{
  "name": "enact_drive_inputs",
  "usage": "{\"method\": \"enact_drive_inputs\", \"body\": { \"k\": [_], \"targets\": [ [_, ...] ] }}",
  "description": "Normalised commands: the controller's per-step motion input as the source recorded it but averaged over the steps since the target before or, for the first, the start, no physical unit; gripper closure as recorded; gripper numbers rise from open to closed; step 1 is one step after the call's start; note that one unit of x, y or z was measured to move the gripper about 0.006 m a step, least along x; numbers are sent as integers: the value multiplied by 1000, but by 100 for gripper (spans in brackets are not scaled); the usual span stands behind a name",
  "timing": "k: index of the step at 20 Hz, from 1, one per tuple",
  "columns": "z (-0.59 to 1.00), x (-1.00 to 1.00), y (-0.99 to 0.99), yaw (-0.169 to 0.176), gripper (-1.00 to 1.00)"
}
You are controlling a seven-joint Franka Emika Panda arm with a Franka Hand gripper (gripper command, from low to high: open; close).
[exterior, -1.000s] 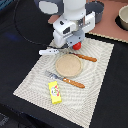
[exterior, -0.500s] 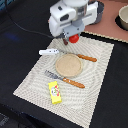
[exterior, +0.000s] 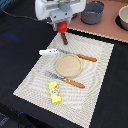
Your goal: Interact with the objects in diverse but meaningful ways.
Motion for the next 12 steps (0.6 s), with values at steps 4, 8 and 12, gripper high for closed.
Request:
{"method": "enact_drive_inputs", "body": {
  "k": [4,8,12],
  "targets": [
    [-110,-1000,0,-8,100],
    [-239,-854,0,-2,100],
    [-384,-391,0,0,100]
  ]
}}
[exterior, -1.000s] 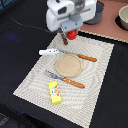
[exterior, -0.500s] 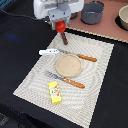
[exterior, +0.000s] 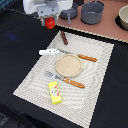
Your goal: Interact with the objects in diverse but meaningful ways.
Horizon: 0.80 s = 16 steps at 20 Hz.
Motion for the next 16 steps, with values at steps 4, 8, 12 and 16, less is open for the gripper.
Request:
{"method": "enact_drive_inputs", "body": {
  "k": [4,8,12,16],
  "targets": [
    [-424,-144,0,0,100],
    [-399,-159,0,0,100],
    [-386,-324,0,10,100],
    [-329,-384,0,23,100]
  ]
}}
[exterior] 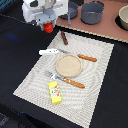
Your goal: Interact with the objects in diverse but meaningful ways.
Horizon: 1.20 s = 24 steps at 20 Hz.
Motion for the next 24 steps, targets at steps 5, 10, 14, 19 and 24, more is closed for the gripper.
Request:
{"method": "enact_drive_inputs", "body": {
  "k": [5,10,14,19,24],
  "targets": [
    [-325,-372,0,19,100],
    [-291,-159,0,15,100],
    [-409,-150,-12,20,100],
    [-467,-202,-64,19,100],
    [-285,-212,-66,16,100]
  ]
}}
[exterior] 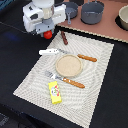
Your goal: Interact with the objects in diverse but meaningful ways.
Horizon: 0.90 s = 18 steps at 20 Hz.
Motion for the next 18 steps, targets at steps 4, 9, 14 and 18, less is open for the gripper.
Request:
{"method": "enact_drive_inputs", "body": {
  "k": [4,9,14,18],
  "targets": [
    [48,-75,9,6,-100],
    [181,51,67,0,-100],
    [121,36,4,0,-100],
    [876,439,0,-47,-100]
  ]
}}
